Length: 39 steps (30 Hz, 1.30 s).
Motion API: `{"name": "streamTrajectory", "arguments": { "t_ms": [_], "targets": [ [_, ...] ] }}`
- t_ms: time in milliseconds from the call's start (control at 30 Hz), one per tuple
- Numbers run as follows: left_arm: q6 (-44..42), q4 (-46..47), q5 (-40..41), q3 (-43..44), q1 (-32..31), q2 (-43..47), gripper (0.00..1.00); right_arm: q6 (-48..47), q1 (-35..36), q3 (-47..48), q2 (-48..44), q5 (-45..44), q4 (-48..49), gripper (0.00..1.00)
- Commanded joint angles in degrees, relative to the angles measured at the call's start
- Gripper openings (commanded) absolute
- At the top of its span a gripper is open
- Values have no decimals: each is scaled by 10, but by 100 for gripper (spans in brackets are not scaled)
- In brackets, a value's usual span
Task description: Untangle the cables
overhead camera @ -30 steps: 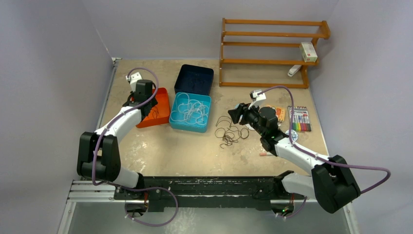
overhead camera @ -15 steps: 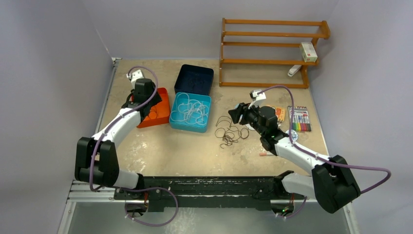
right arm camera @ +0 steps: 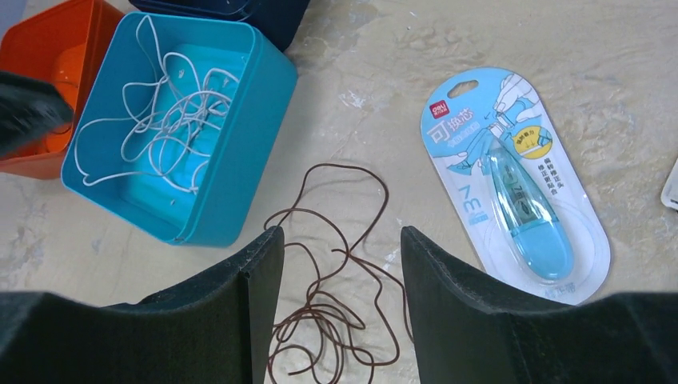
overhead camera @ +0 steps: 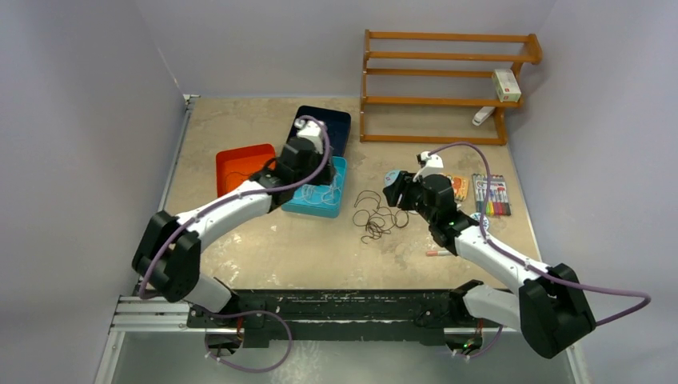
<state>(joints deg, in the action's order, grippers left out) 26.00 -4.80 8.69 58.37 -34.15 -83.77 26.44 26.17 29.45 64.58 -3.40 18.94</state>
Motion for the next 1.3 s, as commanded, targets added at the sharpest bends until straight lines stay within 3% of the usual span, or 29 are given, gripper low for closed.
{"name": "streamTrajectory", "arguments": {
  "t_ms": [0,233,967,1267],
  "targets": [
    [-60,45,-101,45,-43,-48,49,35,-3,3,-21,-19,-19,58],
    [-104,40,-183,102,-66,-120,50,47,-3,-9,-33,-15,-17,58],
    [-187,-1,-162,142,-105,-238,49,52,-3,-14,-31,-8,-10,58],
    [-175,26,-181,145,-105,-259,28,50,-3,-17,-29,-5,-3,59]
  ]
}}
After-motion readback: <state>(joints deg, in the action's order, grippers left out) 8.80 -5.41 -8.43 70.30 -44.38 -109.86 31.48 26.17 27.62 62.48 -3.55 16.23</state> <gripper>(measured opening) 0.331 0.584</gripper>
